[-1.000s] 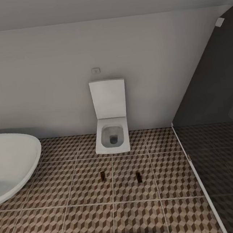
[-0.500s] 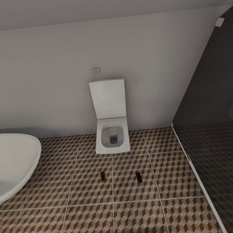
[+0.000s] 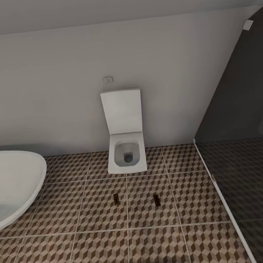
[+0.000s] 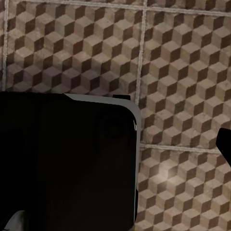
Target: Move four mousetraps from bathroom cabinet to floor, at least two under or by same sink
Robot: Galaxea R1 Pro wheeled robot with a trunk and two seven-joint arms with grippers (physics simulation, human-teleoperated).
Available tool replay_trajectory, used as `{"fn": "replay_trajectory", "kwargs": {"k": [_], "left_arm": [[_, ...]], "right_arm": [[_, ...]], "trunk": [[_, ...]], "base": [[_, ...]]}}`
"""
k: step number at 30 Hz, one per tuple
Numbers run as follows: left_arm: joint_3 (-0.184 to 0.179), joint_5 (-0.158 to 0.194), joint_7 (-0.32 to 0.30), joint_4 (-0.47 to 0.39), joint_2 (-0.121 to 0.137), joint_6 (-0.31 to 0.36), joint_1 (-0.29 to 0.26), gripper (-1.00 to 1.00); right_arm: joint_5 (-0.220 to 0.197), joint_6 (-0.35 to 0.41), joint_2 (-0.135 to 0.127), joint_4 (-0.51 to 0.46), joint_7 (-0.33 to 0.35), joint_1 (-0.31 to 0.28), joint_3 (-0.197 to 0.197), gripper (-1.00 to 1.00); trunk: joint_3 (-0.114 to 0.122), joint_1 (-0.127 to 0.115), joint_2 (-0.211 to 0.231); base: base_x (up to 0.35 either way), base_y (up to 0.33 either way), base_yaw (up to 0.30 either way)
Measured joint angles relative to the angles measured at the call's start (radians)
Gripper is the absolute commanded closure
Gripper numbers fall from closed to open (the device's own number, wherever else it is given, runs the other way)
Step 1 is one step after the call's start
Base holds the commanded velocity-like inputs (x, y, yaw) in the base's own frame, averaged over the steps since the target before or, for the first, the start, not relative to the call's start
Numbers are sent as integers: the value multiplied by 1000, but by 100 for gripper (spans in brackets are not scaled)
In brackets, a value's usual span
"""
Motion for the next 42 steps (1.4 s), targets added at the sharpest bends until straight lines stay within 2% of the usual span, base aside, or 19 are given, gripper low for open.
{"fn": "replay_trajectory", "kwargs": {"k": [42], "left_arm": [[0,0,0,0,0,0,0,-100]], "right_arm": [[0,0,0,0,0,0,0,-100]], "trunk": [[0,0,0]], "base": [[0,0,0]]}}
